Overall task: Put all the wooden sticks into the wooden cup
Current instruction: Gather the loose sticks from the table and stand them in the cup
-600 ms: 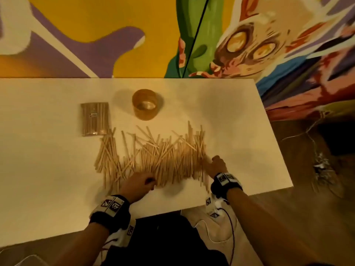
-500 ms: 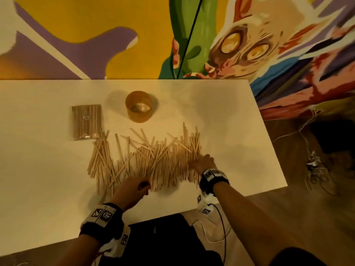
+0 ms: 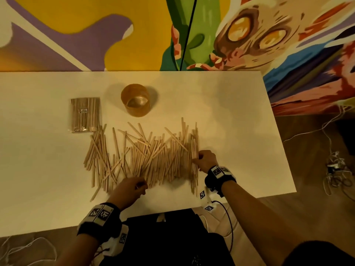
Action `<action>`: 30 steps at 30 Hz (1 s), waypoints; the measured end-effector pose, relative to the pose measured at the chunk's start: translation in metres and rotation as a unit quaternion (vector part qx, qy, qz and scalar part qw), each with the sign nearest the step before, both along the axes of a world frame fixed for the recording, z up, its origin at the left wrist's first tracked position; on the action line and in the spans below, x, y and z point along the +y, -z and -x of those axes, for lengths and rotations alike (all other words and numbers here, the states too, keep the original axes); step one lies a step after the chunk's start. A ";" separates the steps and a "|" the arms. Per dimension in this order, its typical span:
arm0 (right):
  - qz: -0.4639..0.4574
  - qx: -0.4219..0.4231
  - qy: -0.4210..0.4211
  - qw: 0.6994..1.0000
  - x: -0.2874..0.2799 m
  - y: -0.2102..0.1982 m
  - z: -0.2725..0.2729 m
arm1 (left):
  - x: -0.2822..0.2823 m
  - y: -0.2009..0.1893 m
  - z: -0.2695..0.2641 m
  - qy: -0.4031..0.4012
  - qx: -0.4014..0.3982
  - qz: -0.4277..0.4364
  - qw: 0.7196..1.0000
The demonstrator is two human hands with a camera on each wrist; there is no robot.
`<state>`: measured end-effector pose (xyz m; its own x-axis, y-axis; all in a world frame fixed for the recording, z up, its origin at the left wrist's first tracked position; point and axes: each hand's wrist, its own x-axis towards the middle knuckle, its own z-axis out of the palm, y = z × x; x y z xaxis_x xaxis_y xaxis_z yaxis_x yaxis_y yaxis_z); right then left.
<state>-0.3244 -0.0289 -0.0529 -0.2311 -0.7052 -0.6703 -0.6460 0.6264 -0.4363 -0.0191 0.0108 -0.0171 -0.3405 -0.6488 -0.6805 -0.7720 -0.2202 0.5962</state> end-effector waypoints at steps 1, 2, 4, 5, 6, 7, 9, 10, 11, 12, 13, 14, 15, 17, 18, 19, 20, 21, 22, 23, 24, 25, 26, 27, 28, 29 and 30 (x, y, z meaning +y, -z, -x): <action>0.005 -0.026 0.009 1.000 0.002 -0.001 0.005 | -0.002 -0.002 0.007 0.002 0.002 0.004 1.000; 0.008 -0.052 0.014 0.998 0.003 -0.002 0.011 | -0.003 -0.003 0.015 0.002 0.005 0.008 1.000; 0.012 -0.085 0.001 0.996 0.004 -0.005 0.023 | -0.009 -0.005 0.031 -0.010 0.014 0.016 1.000; 0.014 -0.104 -0.005 0.994 0.005 -0.007 0.028 | -0.012 -0.006 0.039 -0.016 0.019 0.022 0.999; 0.015 -0.122 -0.007 0.992 0.004 -0.008 0.033 | -0.016 -0.007 0.049 -0.017 0.022 0.031 0.999; 0.017 -0.139 -0.004 0.990 0.004 -0.009 0.038 | -0.020 -0.008 0.061 -0.016 0.027 0.042 0.999; 0.016 -0.163 0.003 0.986 0.003 -0.012 0.043 | -0.028 -0.009 0.086 -0.020 0.044 0.059 0.997; 0.021 -0.173 0.006 0.985 0.003 -0.013 0.043 | -0.031 -0.010 0.099 -0.031 0.053 0.062 0.996; 0.026 -0.181 0.010 0.983 0.003 -0.015 0.044 | -0.032 -0.009 0.111 -0.048 0.060 0.063 0.995; 0.032 -0.193 0.016 0.981 0.003 -0.017 0.044 | -0.034 -0.009 0.124 -0.066 0.063 0.065 0.994; 0.036 -0.202 0.023 0.978 0.004 -0.017 0.045 | -0.034 -0.008 0.136 -0.081 0.065 0.066 0.992; 0.039 -0.211 0.031 0.976 0.005 -0.017 0.045 | -0.034 -0.007 0.148 -0.096 0.065 0.069 0.991; 0.040 -0.215 0.038 0.975 0.006 -0.018 0.044 | -0.034 -0.006 0.159 -0.111 0.064 0.074 0.989; 0.045 -0.224 0.049 0.972 0.008 -0.019 0.042 | -0.035 -0.002 0.174 -0.135 0.038 0.113 0.984; 0.048 -0.227 0.054 0.971 0.010 -0.020 0.041 | -0.036 0.000 0.179 -0.141 0.019 0.136 0.980; 0.048 -0.229 0.058 0.970 0.010 -0.021 0.040 | -0.038 0.001 0.183 -0.146 0.004 0.158 0.976; 0.050 -0.233 0.063 0.969 0.011 -0.021 0.038 | -0.040 0.002 0.185 -0.152 -0.005 0.176 0.973; 0.049 -0.237 0.068 0.968 0.011 -0.020 0.037 | -0.042 0.003 0.186 -0.157 -0.005 0.194 0.968; 0.049 -0.241 0.072 0.967 0.011 -0.019 0.037 | -0.045 0.005 0.187 -0.159 -0.001 0.208 0.965; 0.050 -0.241 0.073 0.966 0.010 -0.019 0.036 | -0.047 0.007 0.188 -0.166 0.011 0.213 0.963; 0.053 -0.243 0.073 0.966 0.009 -0.020 0.035 | -0.049 0.009 0.188 -0.182 0.028 0.199 0.963; 0.056 -0.246 0.077 0.965 0.009 -0.022 0.035 | -0.050 0.009 0.189 -0.205 0.047 0.169 0.963; 0.059 -0.251 0.082 0.963 0.008 -0.023 0.034 | -0.050 0.008 0.190 -0.230 0.062 0.130 0.963; 0.061 -0.251 0.088 0.962 0.007 -0.024 0.034 | -0.049 0.006 0.193 -0.255 0.078 0.089 0.960; 0.067 -0.251 0.091 0.961 0.007 -0.026 0.033 | -0.048 0.004 0.195 -0.280 0.101 0.047 0.953; 0.073 -0.250 0.089 0.961 0.007 -0.028 0.032 | -0.047 0.001 0.198 -0.298 0.122 0.009 0.947; 0.079 -0.245 0.080 0.963 0.006 -0.029 0.030 | -0.048 -0.002 0.202 -0.304 0.139 -0.013 0.942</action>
